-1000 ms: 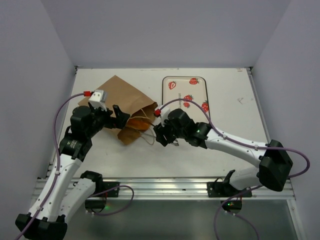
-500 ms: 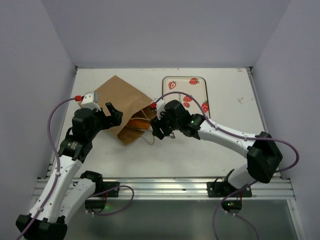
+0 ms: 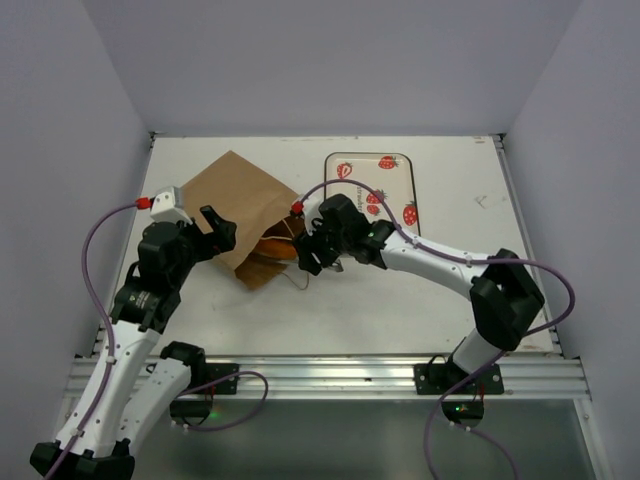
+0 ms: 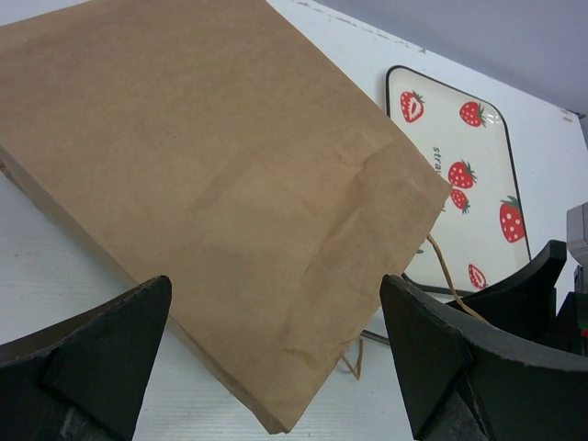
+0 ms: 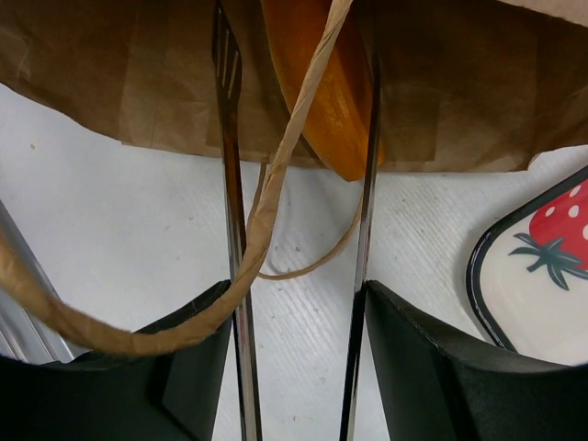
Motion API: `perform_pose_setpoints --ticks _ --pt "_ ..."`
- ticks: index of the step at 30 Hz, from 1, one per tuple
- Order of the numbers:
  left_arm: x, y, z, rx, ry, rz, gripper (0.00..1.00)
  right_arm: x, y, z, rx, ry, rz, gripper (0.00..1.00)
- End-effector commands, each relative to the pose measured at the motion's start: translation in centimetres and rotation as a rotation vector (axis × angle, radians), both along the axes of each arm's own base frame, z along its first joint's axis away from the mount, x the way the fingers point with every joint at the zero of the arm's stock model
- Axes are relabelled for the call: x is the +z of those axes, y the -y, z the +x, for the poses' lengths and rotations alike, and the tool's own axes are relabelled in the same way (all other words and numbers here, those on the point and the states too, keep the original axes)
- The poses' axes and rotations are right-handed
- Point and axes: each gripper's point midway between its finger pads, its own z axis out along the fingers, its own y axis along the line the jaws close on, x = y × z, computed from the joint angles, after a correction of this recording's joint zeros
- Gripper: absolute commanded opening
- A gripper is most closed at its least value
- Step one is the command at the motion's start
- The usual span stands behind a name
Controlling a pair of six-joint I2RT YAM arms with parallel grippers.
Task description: Take the fake bread out of the paper bag
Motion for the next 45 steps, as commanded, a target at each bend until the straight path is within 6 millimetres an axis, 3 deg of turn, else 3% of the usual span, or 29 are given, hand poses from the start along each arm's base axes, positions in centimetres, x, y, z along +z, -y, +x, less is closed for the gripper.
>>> perform_pose_setpoints --ticks 1,8,13,26,34,45 --pt "1.7 -0.5 0.0 0.031 0.03 0.001 1.0 1.7 -1.3 1.1 0.027 0.039 0.044 0.63" --pt "0.7 -0.5 0.1 0.028 0.014 0.009 1.0 0.3 -1.4 1.6 0.009 0.023 0.012 0.58" --pt "-0.5 -0.4 0.2 0.022 -0.007 0.011 1.0 0.3 -1.3 1.4 0.007 0.016 0.014 0.44" --pt "-2.6 -2.0 -0.3 0.14 -0.058 -0.005 1.0 3.2 -0.7 0.9 -0.036 0.033 0.075 0.37" --pt "-3.2 -1.6 -0.1 0.131 -0.068 -0.021 1.0 5.8 0.4 0.2 -0.06 0.051 0.106 0.35" --pt "-3.6 -1.2 0.0 0.129 -0.066 -0.053 1.0 6.5 2.6 -1.6 -0.087 0.044 0.113 0.34"
